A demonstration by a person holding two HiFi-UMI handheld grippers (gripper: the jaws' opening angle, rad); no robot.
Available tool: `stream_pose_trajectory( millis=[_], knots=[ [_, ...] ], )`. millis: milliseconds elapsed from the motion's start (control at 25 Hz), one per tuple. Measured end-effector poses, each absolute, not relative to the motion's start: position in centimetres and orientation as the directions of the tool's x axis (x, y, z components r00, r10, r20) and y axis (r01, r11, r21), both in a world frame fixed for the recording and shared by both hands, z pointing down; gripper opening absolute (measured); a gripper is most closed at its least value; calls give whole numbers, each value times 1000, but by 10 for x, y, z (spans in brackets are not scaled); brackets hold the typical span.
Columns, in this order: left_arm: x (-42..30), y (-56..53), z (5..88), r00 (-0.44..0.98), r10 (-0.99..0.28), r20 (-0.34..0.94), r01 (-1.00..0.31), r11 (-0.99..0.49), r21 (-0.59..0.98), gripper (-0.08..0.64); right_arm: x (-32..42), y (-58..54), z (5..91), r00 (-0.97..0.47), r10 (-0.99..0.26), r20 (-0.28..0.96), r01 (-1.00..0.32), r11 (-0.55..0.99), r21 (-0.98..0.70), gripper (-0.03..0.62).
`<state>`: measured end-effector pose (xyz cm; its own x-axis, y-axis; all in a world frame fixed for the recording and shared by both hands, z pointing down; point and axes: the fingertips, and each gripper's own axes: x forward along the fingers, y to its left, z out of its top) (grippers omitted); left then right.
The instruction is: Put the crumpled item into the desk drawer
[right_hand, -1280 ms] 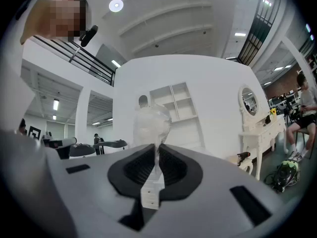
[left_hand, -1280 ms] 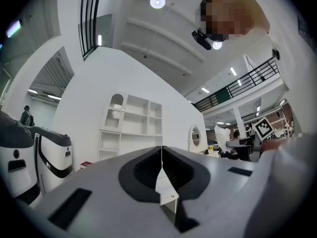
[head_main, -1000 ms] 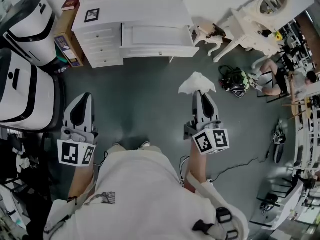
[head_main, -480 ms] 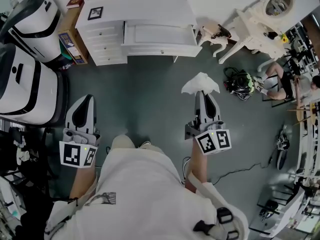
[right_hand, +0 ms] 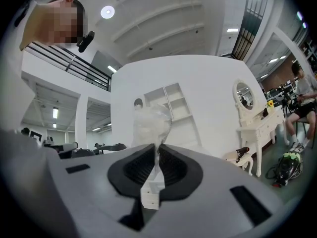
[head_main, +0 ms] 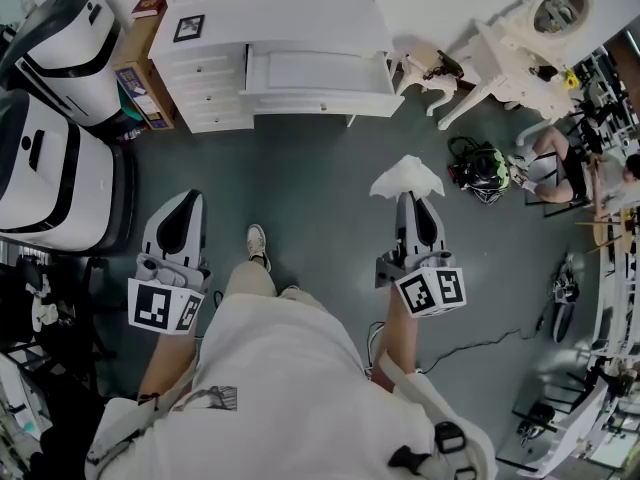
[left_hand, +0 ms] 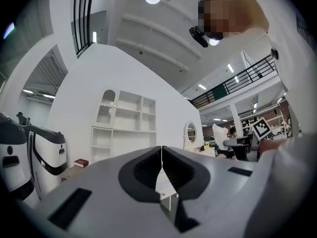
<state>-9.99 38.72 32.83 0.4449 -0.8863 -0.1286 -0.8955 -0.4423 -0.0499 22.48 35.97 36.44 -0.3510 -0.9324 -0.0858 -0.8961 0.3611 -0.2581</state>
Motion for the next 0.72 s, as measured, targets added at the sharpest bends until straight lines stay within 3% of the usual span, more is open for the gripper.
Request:
stream_pose_trajectory(
  millis=[360, 720],
  knots=[
    [-92, 309, 335, 469, -871, -144, -881, -473, -9, 18, 223, 291, 363, -350, -936, -43, -912, 351, -212, 37],
    [-114, 150, 352, 489, -861, -137, -863, -501, 67, 18, 186, 138, 361, -368, -930, 14, -914, 359, -187, 37]
  ],
)
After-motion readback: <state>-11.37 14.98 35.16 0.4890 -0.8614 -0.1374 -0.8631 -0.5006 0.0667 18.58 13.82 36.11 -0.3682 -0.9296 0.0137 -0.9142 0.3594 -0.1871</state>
